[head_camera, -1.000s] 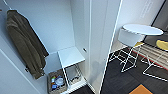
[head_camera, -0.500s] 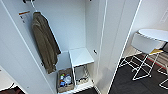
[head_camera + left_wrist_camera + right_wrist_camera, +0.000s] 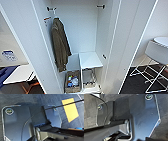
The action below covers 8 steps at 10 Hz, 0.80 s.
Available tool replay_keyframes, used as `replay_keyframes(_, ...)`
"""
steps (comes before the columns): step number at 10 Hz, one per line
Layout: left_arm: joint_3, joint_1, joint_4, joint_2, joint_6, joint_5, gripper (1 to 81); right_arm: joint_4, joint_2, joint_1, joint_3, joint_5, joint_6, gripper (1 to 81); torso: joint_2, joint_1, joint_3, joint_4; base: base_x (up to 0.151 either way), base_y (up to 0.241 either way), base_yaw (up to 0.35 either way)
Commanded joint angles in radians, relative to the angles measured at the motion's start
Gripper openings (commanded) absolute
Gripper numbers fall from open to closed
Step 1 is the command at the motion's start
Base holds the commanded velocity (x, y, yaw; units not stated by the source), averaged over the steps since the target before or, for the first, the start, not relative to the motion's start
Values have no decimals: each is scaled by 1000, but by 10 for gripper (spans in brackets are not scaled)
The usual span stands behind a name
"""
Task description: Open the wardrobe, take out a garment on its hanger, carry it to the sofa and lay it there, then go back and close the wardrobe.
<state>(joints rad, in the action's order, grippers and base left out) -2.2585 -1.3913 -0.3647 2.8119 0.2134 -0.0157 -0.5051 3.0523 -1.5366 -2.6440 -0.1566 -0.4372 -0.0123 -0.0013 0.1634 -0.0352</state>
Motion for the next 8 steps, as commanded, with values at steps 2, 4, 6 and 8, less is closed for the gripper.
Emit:
replay_keyframes(2, -9, 48, -11, 6, -3, -46, 811, -1, 10, 28, 7, 75, -6, 811, 0, 1, 0, 0, 0, 0, 179)
replay_keyframes(4, -10, 47, -11, 9, -3, -46, 811, -1, 10, 29, 7, 75, -6, 811, 0, 1, 0, 0, 0, 0, 105)
replay_keyframes(6, -10, 48, -11, 9, -3, -46, 811, -1, 12, 29, 6, 75, -6, 811, 0, 1, 0, 0, 0, 0, 147)
replay_keyframes(8, -10, 48, -11, 9, -3, -46, 811, -1, 12, 29, 6, 75, -6, 811, 0, 1, 0, 0, 0, 0, 227)
